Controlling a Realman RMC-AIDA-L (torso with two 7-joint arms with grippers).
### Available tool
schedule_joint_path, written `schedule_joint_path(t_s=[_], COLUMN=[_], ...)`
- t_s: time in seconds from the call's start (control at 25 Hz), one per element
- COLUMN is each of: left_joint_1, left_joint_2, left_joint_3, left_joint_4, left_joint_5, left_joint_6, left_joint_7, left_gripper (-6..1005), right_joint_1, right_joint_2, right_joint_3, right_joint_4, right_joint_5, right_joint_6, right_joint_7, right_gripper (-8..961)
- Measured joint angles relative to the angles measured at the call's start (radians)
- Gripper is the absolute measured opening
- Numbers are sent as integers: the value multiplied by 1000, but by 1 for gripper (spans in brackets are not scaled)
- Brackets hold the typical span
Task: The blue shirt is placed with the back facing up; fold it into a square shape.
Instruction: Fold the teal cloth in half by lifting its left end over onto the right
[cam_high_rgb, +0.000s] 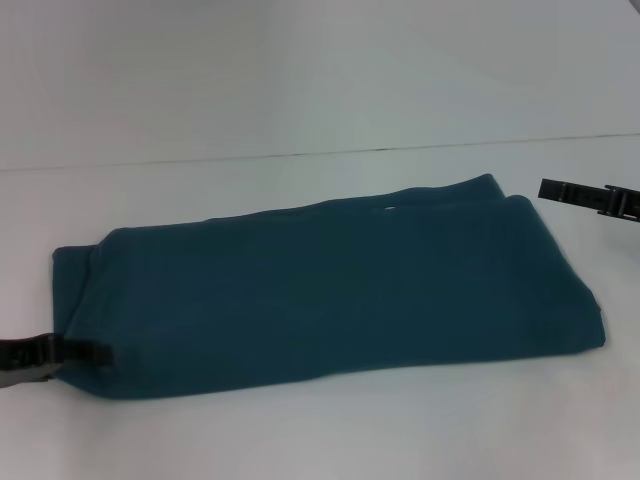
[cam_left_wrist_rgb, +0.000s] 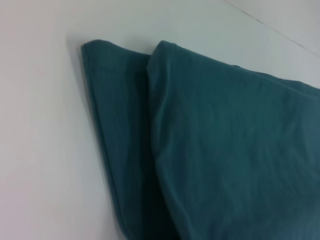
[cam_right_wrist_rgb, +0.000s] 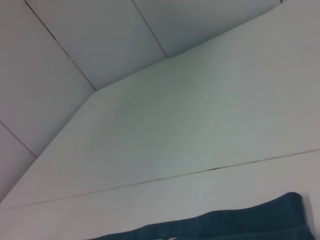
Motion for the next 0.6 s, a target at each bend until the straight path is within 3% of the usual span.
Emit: schedule_joint_path(t_s=[0.08, 0.52, 0.6], left_joint_1=[3, 7, 8], left_joint_2=[0, -1, -1], left_joint_3=[1, 4, 4], left_joint_4=[5, 20, 20], left_joint_5=[-1, 0, 3], left_joint_6=[-4, -18, -21], left_joint_7=[7, 12, 12], left_gripper=[674, 212, 164], right_joint_1=[0, 0, 0], right_joint_2=[0, 4, 5], right_joint_3=[0, 0, 0], right_joint_4=[0, 0, 0], right_joint_5=[0, 0, 0], right_joint_6=[0, 0, 1], right_joint_7=[0, -1, -1], right_gripper=[784, 779, 780])
